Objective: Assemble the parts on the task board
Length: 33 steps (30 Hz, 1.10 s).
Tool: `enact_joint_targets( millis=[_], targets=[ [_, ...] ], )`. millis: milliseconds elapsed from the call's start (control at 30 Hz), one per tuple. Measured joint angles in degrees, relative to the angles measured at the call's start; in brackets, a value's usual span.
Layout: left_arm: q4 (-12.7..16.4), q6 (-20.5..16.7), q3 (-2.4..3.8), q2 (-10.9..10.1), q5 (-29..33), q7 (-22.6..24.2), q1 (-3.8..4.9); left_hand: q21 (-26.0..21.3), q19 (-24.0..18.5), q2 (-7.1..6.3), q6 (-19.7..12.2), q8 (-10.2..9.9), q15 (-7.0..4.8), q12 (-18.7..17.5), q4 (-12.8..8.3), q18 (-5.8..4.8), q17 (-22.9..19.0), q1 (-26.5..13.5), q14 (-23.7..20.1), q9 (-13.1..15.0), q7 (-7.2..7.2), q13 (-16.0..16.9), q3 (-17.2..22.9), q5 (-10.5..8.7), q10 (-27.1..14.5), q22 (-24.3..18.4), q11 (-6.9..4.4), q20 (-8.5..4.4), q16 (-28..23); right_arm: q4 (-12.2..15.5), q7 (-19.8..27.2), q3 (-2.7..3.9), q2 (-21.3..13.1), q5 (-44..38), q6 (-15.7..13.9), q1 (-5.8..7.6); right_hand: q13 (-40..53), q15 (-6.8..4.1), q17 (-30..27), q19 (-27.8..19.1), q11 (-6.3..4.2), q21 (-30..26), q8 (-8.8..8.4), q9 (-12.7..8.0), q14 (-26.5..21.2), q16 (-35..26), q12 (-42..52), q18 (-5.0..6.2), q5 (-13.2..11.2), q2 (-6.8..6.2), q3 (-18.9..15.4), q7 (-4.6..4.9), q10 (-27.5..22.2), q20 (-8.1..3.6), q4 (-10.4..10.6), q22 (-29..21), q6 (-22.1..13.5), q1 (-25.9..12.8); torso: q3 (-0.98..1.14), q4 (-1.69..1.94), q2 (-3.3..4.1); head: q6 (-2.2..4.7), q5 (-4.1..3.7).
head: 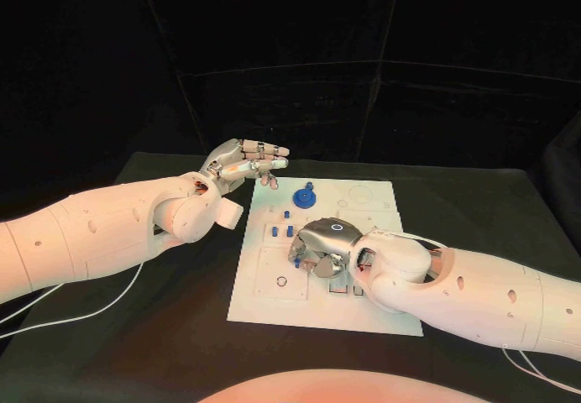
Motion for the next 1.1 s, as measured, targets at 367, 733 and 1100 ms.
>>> enact_joint_targets(
  millis=[367, 733, 1100],
  targets=[
    [0.0, 0.1, 0.00, 0.0, 0.0, 0.0, 0.00, 0.0, 0.0, 0.00, 0.0, 0.0, 0.00, 0.2, 0.0, 0.00, 0.0, 0.0, 0.0, 0.0, 0.00, 0.0, 0.0, 0.00, 0.0, 0.0, 0.00, 0.00, 0.0, 0.0, -0.2, -0.04, 0.2, -1.2, 0.7, -0.08, 0.0, 0.00, 0.0, 0.0, 0.00, 0.0, -0.21, 0.0, 0.0, 0.0, 0.0, 0.01, 0.0, 0.00, 0.0, 0.00, 0.0, 0.00, 0.0, 0.0, 0.0, 0.0, 0.02, 0.03, 0.02, -0.04, 0.05],
    [-0.1, 0.1, 0.00, -0.1, 0.0, 0.0, 0.00, 0.0, 0.0, 0.00, 0.0, 0.0, 0.00, 0.2, 0.0, 0.00, 0.0, 0.0, 0.0, 0.0, 0.00, 0.0, 0.0, 0.00, 0.0, 0.0, 0.00, 0.00, 0.0, -0.2, -0.4, -0.18, 0.2, -1.5, 0.5, -0.18, -0.4, 2.43, -10.8, -8.0, 2.62, -7.4, -1.72, -1.2, -2.7, -9.0, -3.9, 0.95, 1.2, -3.10, -3.7, 2.19, -9.6, 2.21, 1.0, -11.8, -6.1, -4.9, 0.02, 0.02, 0.01, 0.09, 0.02],
    [-0.3, 0.2, 0.00, -0.1, 0.0, 0.0, 0.00, 0.0, 0.0, 0.00, 0.0, 0.0, 0.00, 0.2, 0.0, 0.00, 0.0, 0.0, 0.0, 0.0, 0.00, 0.0, 0.0, 0.00, 0.0, 0.0, 0.00, 0.00, 0.0, 1.1, 1.0, -0.19, -1.8, 0.6, -6.1, -0.20, 0.3, 2.44, -17.1, -10.1, 2.71, -11.1, -1.26, -1.0, -4.5, -13.6, 0.3, 2.28, 2.8, -2.30, -7.7, 2.63, -11.3, 2.56, 0.7, -16.2, -8.2, -4.7, 0.03, -0.03, -0.03, 0.60, -0.31]
  ],
)
